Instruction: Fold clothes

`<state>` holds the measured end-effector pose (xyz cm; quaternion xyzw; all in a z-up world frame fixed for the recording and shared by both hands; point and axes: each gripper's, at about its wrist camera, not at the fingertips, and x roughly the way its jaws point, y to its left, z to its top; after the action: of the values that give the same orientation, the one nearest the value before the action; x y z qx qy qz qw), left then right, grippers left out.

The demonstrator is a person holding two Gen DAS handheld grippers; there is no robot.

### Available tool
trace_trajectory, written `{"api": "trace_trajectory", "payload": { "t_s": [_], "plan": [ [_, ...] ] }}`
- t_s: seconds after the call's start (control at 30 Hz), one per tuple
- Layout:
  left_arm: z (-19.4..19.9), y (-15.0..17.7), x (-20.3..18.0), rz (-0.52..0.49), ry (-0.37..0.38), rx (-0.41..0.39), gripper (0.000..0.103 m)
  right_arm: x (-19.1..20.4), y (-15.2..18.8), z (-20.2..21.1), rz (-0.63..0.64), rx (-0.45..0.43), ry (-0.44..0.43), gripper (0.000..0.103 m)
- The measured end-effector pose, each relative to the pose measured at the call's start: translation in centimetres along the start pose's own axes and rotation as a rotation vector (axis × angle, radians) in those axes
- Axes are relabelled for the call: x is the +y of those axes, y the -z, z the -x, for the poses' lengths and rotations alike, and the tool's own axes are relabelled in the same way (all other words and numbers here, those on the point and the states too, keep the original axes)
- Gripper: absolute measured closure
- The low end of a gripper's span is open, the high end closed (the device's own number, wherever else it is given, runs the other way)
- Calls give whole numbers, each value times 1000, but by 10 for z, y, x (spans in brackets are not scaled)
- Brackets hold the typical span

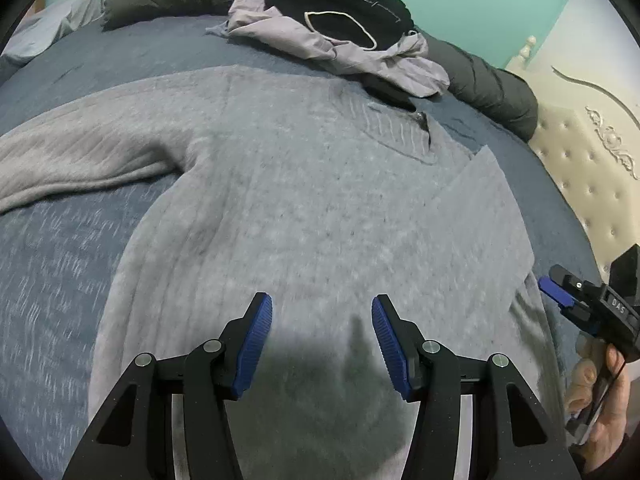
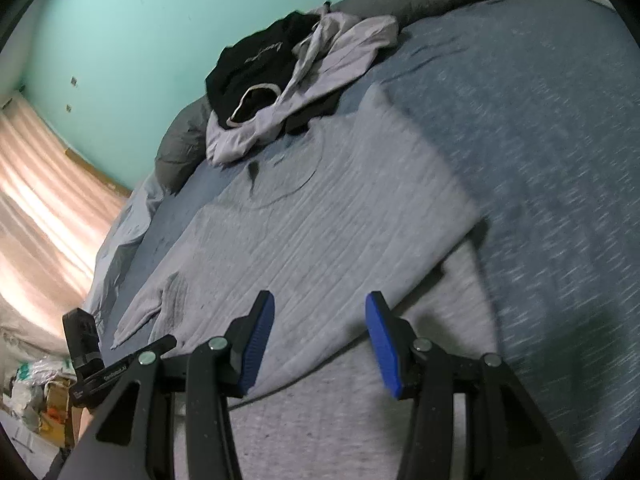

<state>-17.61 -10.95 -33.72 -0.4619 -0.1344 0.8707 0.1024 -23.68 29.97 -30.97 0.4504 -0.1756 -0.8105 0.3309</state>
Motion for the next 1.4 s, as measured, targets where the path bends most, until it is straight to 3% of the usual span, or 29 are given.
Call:
{"api": "trace_trajectory", "payload": {
  "t_s": [0.2,0.43,0.63,0.97,1.1,1.13,1.2,1.4],
  "plan": [
    [-14,-5,9,-10,31,10,47,-24,-27,13,-12,-51,101,53],
    [-28,-8,24,32,51,30,44,-28,-94,-19,56,28,238,49],
    [-33,-9,28,30,69,46,41,-18,-164,-62,94,116,286,49],
    [-36,-8,19,-7,66,61,34,-13,-214,-141,78,243,412,50],
    [-37,-8,20,-6,74,64,34,-16,-217,-162,92,286,467,86],
    [-37,-8,21,-3,78,65,34,-17,-217,-167,96,296,480,90],
    [-36,-7,22,-1,82,66,34,-19,-219,-173,108,302,498,93],
    [-34,-6,22,-2,80,65,34,-19,-223,-171,201,195,619,95]
  ]
}}
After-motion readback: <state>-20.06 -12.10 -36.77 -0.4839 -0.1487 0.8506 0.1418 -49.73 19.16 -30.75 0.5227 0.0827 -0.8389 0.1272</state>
